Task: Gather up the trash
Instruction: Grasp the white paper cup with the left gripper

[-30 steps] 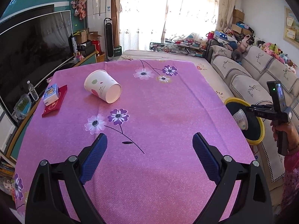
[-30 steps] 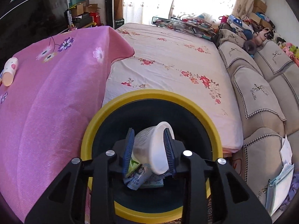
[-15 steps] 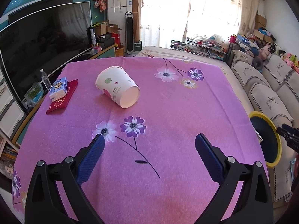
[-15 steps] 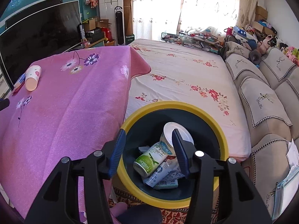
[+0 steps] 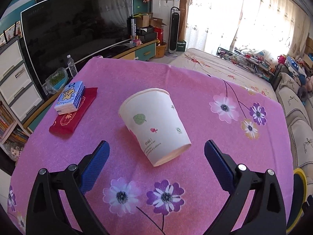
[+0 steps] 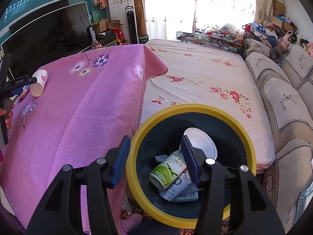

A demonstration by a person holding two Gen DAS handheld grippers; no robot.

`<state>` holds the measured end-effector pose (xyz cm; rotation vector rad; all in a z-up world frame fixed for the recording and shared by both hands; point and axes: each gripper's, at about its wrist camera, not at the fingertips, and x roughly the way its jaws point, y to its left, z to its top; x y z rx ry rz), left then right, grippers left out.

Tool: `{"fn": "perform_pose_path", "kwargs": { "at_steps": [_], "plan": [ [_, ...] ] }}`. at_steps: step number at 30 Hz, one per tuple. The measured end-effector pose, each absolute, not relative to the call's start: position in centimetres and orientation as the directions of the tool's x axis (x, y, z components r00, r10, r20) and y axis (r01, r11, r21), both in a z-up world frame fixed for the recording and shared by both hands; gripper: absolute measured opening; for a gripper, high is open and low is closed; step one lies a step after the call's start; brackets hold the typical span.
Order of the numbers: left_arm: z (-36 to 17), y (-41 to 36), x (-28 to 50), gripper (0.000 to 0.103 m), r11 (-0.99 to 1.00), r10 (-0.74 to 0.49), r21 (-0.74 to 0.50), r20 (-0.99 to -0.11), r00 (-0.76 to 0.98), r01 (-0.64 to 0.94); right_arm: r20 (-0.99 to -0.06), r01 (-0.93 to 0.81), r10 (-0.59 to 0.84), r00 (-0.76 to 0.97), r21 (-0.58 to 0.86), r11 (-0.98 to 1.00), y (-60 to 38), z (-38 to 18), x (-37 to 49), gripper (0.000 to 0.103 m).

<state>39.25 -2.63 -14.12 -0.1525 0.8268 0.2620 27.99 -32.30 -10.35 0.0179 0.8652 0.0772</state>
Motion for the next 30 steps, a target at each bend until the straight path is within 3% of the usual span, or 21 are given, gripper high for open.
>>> {"fn": "perform_pose_path", "kwargs": {
  "at_steps": [10, 21, 30],
  "plan": [
    [-16.4, -2.7, 43.1, 0.096, 0.945, 0.194, -0.019, -0.773, 0.605, -0.326, -0.763, -0.092, 0.119, 0.636, 0.079, 0.993, -31.9, -11.4, 29.0, 0.053],
    [-18.4, -2.5, 44.6, 0.064, 0.948, 0.152, -0.043, -0.811, 0.565, -0.316, -0.762, -0.092, 0.135, 0.634, 0.099, 0.991, -32.2, -11.7, 28.5, 0.056],
    [-18.4, -2.9, 44.2, 0.061, 0.957, 0.133, -0.052, -0.797, 0.589, -0.286, -0.76, -0.084, 0.133, 0.636, 0.103, 0.991, -31.9, -11.6, 27.8, 0.056]
  ]
}}
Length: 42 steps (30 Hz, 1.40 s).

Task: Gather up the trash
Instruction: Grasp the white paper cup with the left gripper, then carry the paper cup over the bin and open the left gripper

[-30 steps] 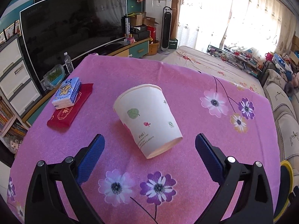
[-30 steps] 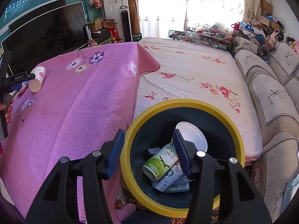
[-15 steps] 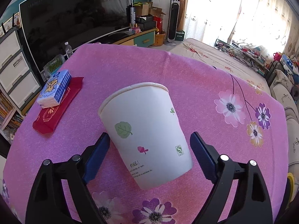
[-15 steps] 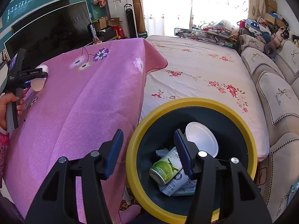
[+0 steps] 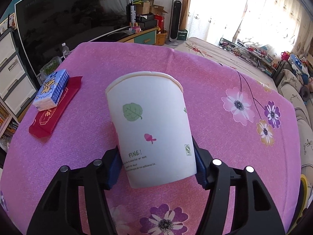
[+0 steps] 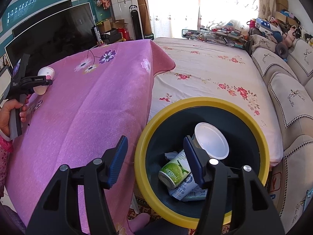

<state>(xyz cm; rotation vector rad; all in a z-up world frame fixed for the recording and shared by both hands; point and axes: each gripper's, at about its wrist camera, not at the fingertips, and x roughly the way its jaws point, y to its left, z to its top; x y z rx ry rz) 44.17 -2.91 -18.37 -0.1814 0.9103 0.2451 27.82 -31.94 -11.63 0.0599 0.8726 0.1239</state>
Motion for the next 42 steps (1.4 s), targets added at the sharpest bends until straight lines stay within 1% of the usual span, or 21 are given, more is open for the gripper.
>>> {"fn": "perform_pose_path", "kwargs": {
  "at_steps": [6, 11, 17, 20, 24, 29, 33, 37, 42],
  "plan": [
    [-17.3, -3.5, 41.7, 0.06, 0.971, 0.113, -0.046, -0.777, 0.62, -0.234, -0.755, -0.073, 0.13, 0.642, 0.109, 0.991, -31.6, -11.4, 26.5, 0.056],
    [-15.1, -4.7, 38.6, 0.059, 0.983, 0.078, -0.053, -0.746, 0.661, -0.177, -0.739, -0.055, 0.128, 0.662, 0.123, 0.991, -31.9, -10.7, 25.0, 0.056],
    [-12.4, -7.2, 33.7, 0.059, 0.996, 0.026, -0.044, -0.699, 0.714, -0.079, -0.712, -0.015, 0.114, 0.693, 0.144, 0.989, -33.0, -9.7, 22.6, 0.056],
    [-11.1, -9.6, 31.0, 0.059, 0.999, -0.024, -0.037, -0.682, 0.731, -0.003, -0.701, 0.003, 0.106, 0.705, 0.152, 0.988, -33.7, -9.3, 21.1, 0.056],
    [-9.6, -14.5, 27.7, 0.059, 0.992, -0.104, -0.02, -0.666, 0.739, 0.122, -0.689, 0.035, 0.08, 0.721, 0.152, 0.988, -35.0, -8.7, 18.9, 0.057],
    [-9.0, -22.8, 25.6, 0.059, 0.948, -0.251, -0.032, -0.681, 0.688, 0.315, -0.67, 0.1, 0.036, 0.742, 0.164, 0.981, -37.8, -8.0, 16.8, 0.057],
    [-9.3, -30.0, 25.2, 0.059, 0.896, -0.332, -0.023, -0.698, 0.635, 0.443, -0.661, 0.139, 0.008, 0.75, 0.169, 0.976, -39.9, -7.8, 15.7, 0.058],
    [-10.3, -36.9, 25.8, 0.059, 0.847, -0.386, -0.031, -0.722, 0.574, 0.53, -0.661, 0.171, -0.014, 0.751, 0.174, 0.97, -42.1, -8.0, 14.9, 0.058],
    [-13.0, -43.7, 26.8, 0.059, 0.806, -0.398, -0.027, -0.763, 0.509, 0.591, -0.664, 0.214, -0.03, 0.747, 0.198, 0.957, -44.5, -8.9, 14.1, 0.058]
  ]
}}
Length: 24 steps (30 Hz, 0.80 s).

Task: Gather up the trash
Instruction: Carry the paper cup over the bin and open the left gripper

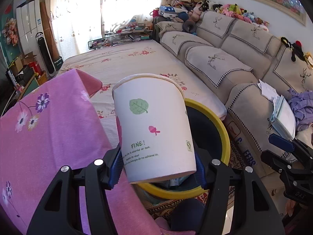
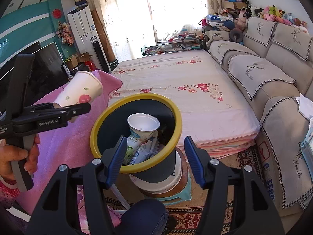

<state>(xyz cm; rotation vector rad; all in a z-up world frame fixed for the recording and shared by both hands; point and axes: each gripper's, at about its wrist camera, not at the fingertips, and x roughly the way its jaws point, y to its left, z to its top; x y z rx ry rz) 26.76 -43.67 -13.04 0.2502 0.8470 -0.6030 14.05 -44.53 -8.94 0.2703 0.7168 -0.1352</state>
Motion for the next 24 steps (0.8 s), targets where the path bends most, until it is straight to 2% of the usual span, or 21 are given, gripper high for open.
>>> {"fn": "perform_pose_path", "kwargs": {
  "at_steps": [3, 4, 5, 6, 12, 17, 19, 22, 23, 24],
  "plan": [
    [-14.7, -46.0, 27.5, 0.063, 0.796, -0.383, -0.018, -0.789, 0.48, 0.606, -0.668, 0.236, -0.034, 0.743, 0.214, 0.948, -45.6, -9.5, 13.8, 0.058],
    [-15.1, -46.5, 27.6, 0.068, 0.794, -0.377, -0.009, -0.792, 0.48, 0.608, -0.669, 0.239, -0.035, 0.743, 0.217, 0.946, -45.9, -9.7, 13.8, 0.059],
    [-15.3, -46.8, 27.7, 0.08, 0.797, -0.369, 0.004, -0.789, 0.491, 0.604, -0.67, 0.242, -0.035, 0.742, 0.218, 0.946, -46.0, -9.8, 13.8, 0.059],
    [-15.4, -47.0, 27.6, 0.085, 0.8, -0.362, 0.017, -0.784, 0.504, 0.6, -0.671, 0.244, -0.037, 0.74, 0.218, 0.945, -45.9, -9.9, 13.7, 0.059],
    [-14.3, -44.8, 26.8, 0.089, 0.805, -0.384, -0.008, -0.77, 0.51, 0.594, -0.677, 0.234, -0.038, 0.735, 0.202, 0.951, -44.6, -9.8, 13.8, 0.059],
    [-11.2, -38.4, 23.2, 0.098, 0.812, -0.408, 0.008, -0.708, 0.576, 0.584, -0.67, 0.206, -0.028, 0.742, 0.188, 0.96, -41.9, -8.9, 13.8, 0.063],
    [-9.9, -35.1, 21.5, 0.098, 0.821, -0.408, 0.012, -0.687, 0.602, 0.57, -0.662, 0.19, -0.024, 0.749, 0.18, 0.965, -40.1, -8.4, 13.7, 0.065],
    [-8.4, -30.2, 19.6, 0.098, 0.849, -0.386, 0.009, -0.672, 0.632, 0.528, -0.645, 0.154, -0.018, 0.764, 0.156, 0.976, -37.1, -7.4, 13.5, 0.07],
    [-7.9, -28.4, 19.0, 0.098, 0.855, -0.381, 0.008, -0.67, 0.638, 0.519, -0.64, 0.141, -0.015, 0.768, 0.146, 0.979, -35.9, -6.9, 13.4, 0.074],
    [-7.4, -26.6, 18.4, 0.098, 0.866, -0.367, 0.012, -0.665, 0.65, 0.5, -0.634, 0.128, -0.011, 0.773, 0.139, 0.982, -34.9, -6.6, 13.2, 0.084]
  ]
}}
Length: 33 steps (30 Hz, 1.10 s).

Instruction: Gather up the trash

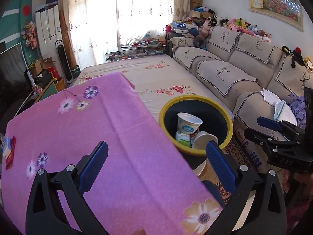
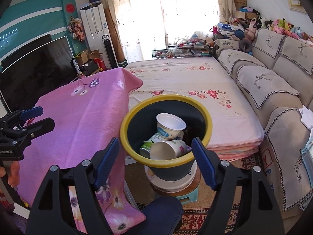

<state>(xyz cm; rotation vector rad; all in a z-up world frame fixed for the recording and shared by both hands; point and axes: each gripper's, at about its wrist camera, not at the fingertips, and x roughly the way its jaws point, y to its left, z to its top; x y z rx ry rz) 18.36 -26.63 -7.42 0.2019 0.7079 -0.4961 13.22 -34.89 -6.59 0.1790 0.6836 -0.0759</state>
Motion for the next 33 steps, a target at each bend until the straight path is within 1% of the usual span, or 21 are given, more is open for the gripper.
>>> {"fn": "perform_pose_path", "kwargs": {
  "at_steps": [2, 5, 10, 14, 17, 20, 23, 33],
  "plan": [
    [-6.3, -23.0, 16.8, 0.098, 0.895, -0.326, 0.029, -0.641, 0.695, 0.446, -0.612, 0.104, -0.001, 0.791, 0.133, 0.986, -32.8, -5.5, 12.8, 0.096],
    [-4.8, -16.9, 14.3, 0.098, 0.937, -0.253, 0.043, -0.6, 0.759, 0.346, -0.583, 0.071, 0.024, 0.812, 0.14, 0.988, -30.1, -3.8, 11.9, 0.096],
    [-3.2, -8.3, 10.6, 0.098, 0.976, -0.169, 0.014, -0.583, 0.795, 0.218, -0.542, 0.051, 0.004, 0.84, 0.087, 0.995, -26.0, -0.9, 10.4, 0.096],
    [-2.2, -2.9, 7.2, 0.098, 0.993, -0.067, 0.043, -0.54, 0.839, 0.108, -0.517, 0.024, 0.016, 0.856, 0.071, 0.997, -23.7, 0.7, 8.8, 0.096],
    [-1.7, 0.5, 5.2, 0.098, 0.998, -0.043, 0.014, -0.52, 0.853, 0.058, -0.503, 0.011, 0.022, 0.864, 0.062, 0.998, -22.2, 1.6, 7.3, 0.096],
    [-1.0, 2.3, 3.6, 0.098, 1.0, -0.011, 0.008, -0.49, 0.872, 0.018, -0.477, 0.006, 0.011, 0.879, 0.034, 0.999, -21.3, 2.3, 5.7, 0.096],
    [-0.5, 3.1, 2.4, 0.098, 1.0, -0.007, -0.002, -0.483, 0.875, 0.008, -0.463, 0.016, 0.001, 0.886, 0.032, 0.999, -21.1, 2.5, 4.6, 0.096],
    [0.3, 0.2, 2.2, 0.098, 1.0, -0.017, 0.01, -0.49, 0.872, 0.025, -0.471, 0.037, -0.011, 0.882, 0.045, 0.998, -21.8, 2.0, 4.9, 0.096]
  ]
}}
